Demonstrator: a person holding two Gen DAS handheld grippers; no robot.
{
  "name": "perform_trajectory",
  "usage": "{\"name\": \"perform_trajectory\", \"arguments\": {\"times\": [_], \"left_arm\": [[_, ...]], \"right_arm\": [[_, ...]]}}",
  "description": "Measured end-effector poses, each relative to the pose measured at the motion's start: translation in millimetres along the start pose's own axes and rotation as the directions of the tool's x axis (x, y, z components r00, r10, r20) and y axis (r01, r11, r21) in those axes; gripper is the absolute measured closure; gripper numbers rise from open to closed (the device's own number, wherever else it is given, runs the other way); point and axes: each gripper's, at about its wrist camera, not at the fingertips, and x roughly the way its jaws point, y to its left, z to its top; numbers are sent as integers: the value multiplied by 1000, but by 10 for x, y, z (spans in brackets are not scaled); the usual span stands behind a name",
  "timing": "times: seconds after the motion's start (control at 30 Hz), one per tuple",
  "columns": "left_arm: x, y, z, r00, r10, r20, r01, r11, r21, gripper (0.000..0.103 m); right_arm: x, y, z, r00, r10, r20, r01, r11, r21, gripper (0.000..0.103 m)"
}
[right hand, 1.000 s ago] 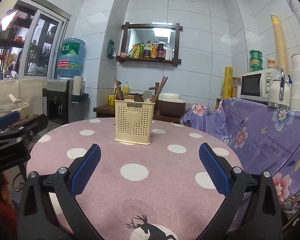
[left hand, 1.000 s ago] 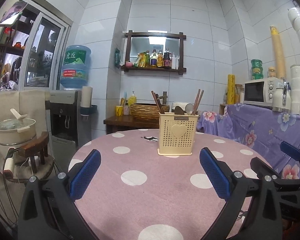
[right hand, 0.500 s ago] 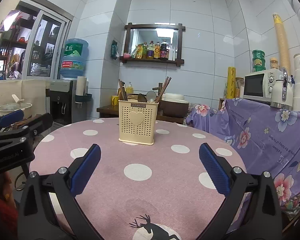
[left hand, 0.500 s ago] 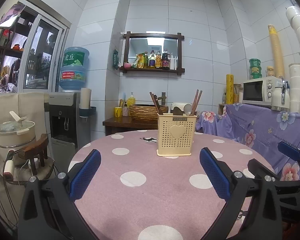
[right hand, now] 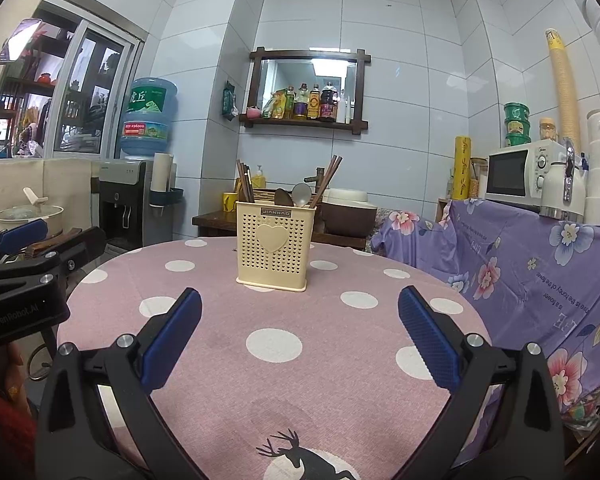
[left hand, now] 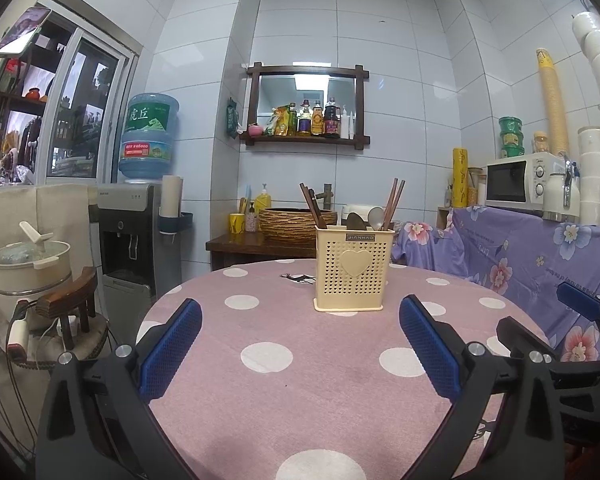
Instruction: Organize utensils
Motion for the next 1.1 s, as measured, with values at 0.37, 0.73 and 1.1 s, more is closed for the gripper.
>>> {"name": "perform_trajectory", "arguments": {"times": [0.37, 0.73, 1.1], "left_arm": [[-15, 31, -20, 1000, -2, -2, 2, 1000, 5, 5], [-18, 30, -14, 1000, -6, 0, 6, 1000, 9, 5], [-27, -4, 15, 1000, 10, -1, -10, 999, 37, 5]], "right_arm": [[-13, 11, -1, 1000, -1, 6, 1, 1000, -5, 6], [-18, 18, -6, 1000, 2, 4, -2, 1000, -4, 6], [-16, 12, -3, 1000, 2, 4, -2, 1000, -5, 6]]}}
